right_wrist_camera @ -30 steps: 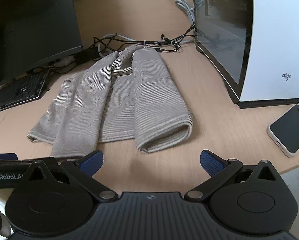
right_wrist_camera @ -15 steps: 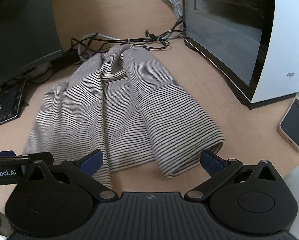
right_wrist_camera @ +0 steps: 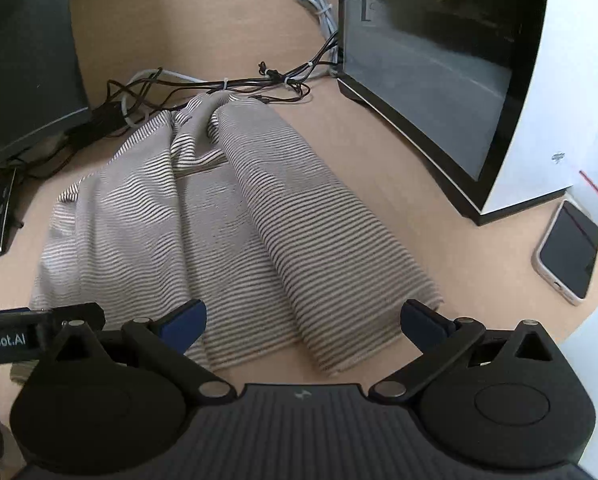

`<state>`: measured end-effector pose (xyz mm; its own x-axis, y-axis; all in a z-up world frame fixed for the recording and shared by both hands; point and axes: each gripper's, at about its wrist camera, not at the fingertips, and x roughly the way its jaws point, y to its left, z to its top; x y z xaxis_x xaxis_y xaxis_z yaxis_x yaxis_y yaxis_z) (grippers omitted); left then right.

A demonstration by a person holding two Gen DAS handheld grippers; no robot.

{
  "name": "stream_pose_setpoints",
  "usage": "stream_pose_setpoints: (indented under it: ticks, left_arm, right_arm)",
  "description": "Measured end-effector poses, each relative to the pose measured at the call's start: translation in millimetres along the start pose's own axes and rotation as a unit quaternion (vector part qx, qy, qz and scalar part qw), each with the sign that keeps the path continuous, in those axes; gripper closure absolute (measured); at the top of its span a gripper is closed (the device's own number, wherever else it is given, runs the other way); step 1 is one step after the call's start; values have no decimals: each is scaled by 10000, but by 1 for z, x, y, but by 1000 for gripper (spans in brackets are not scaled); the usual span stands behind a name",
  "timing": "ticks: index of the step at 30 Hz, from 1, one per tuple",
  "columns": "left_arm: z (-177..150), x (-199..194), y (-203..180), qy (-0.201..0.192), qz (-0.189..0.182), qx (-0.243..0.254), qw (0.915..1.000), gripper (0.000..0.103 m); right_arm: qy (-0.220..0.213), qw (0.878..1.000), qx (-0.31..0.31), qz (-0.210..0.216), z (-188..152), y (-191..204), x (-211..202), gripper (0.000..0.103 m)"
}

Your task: Fold clothes

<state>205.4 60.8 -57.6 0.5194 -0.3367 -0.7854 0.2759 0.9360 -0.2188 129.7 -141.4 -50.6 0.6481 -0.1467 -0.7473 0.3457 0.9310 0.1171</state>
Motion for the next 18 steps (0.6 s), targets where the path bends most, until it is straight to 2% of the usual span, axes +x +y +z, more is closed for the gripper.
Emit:
stream_pose_setpoints:
  ticks: [3, 9, 14, 18]
  left_arm:
    - [5, 2, -2, -60, 134, -114, 9998, 0]
    - [11, 2, -7, -138, 526, -291, 9981, 0]
    - [5, 11, -13, 79, 454, -478, 9978, 0]
    - [0, 18, -16, 236, 582, -640, 9960, 0]
  right_arm:
    - [27, 10000, 63, 45, 6, -2, 5, 0]
    - [207, 9960, 164, 855, 28, -5, 36, 0]
    - [356, 9873, 248, 1526, 47, -7, 62, 0]
    - [467, 9779, 297, 2016, 61, -9, 81, 0]
